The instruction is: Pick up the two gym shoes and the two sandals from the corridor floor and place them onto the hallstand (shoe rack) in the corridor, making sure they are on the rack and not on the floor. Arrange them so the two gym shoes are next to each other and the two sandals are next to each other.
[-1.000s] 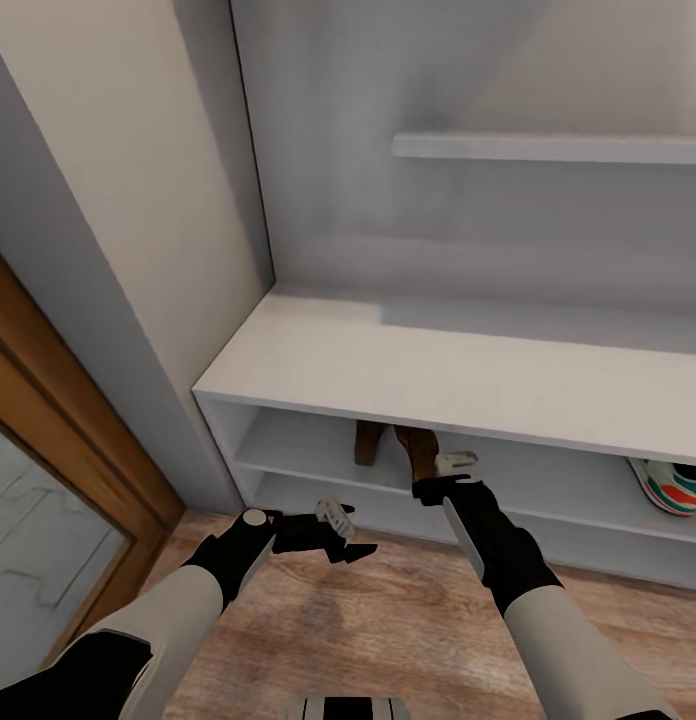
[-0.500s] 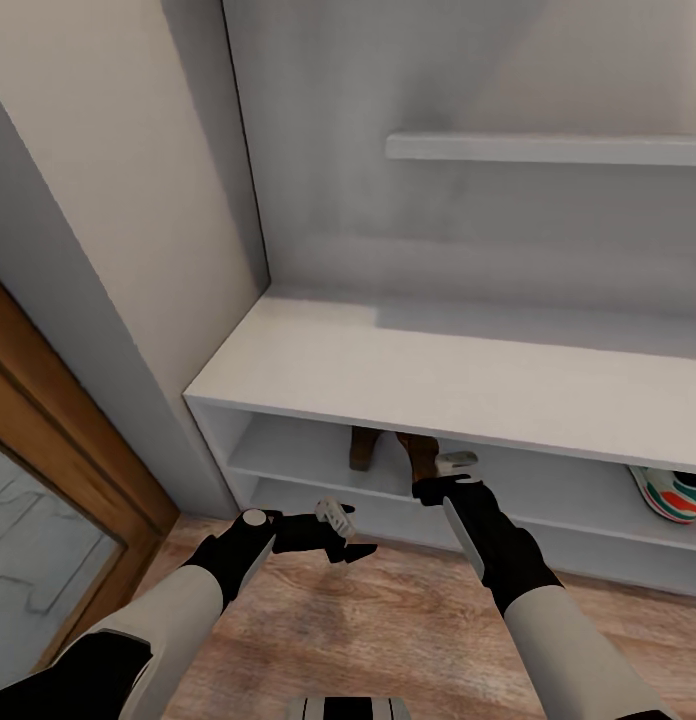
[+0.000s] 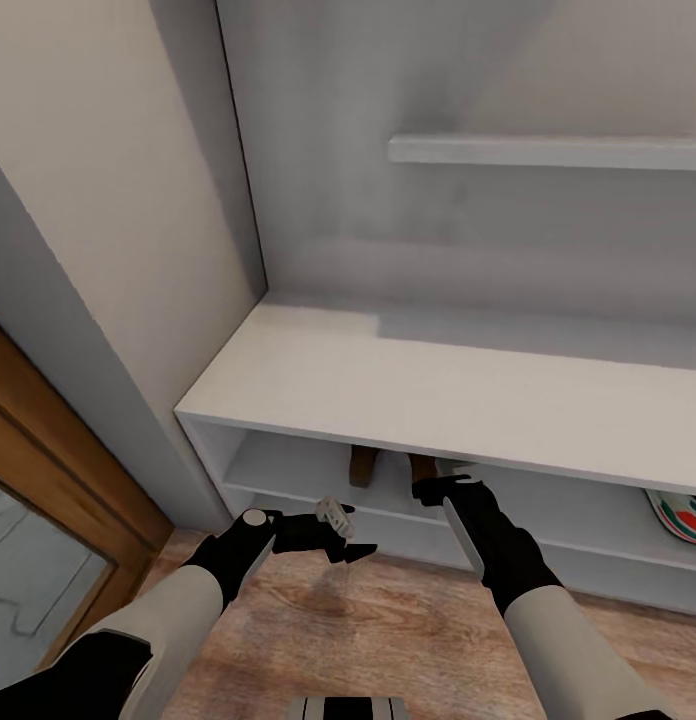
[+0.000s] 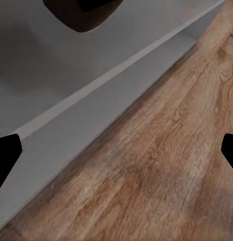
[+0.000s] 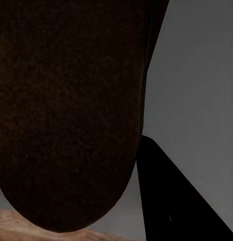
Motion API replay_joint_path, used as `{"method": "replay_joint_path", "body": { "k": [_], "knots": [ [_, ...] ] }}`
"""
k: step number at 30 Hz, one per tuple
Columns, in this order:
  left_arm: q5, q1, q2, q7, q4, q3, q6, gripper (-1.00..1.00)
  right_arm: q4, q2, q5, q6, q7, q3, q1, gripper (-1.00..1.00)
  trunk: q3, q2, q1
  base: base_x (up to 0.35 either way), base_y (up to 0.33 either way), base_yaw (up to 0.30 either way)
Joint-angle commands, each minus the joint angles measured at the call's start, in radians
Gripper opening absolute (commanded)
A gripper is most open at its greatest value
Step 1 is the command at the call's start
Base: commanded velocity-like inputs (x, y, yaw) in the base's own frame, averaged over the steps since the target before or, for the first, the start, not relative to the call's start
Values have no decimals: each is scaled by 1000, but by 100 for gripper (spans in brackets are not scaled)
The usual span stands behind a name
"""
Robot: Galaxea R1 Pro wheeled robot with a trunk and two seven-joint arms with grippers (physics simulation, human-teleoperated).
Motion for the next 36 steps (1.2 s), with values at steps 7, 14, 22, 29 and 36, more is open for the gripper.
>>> {"method": "replay_joint_path", "body": {
  "k": [7, 14, 22, 29, 36],
  "knots": [
    [-10, 0, 0, 0, -1, 2, -10, 100, -1, 0, -8, 5, -8, 2, 0, -100, -1, 0, 0, 3, 0, 0],
    [-10, 0, 0, 0, -1, 2, -10, 100, -1, 0, -8, 5, -8, 2, 0, 100, -1, 0, 0, 0, 0, 0],
    [-10, 0, 0, 0, -1, 2, -10, 100, -1, 0, -8, 5, -9, 2, 0, 100, -1, 0, 0, 0, 0, 0],
    [-10, 0, 0, 0, -1, 2, -10, 100, -1, 0, -8, 5, -8, 2, 0, 100, -1, 0, 0, 0, 0, 0],
    [-10, 0, 0, 0, -1, 2, -10, 100, -2, 0, -8, 5, -8, 2, 0, 100, -1, 0, 0, 0, 0, 0]
  ]
}}
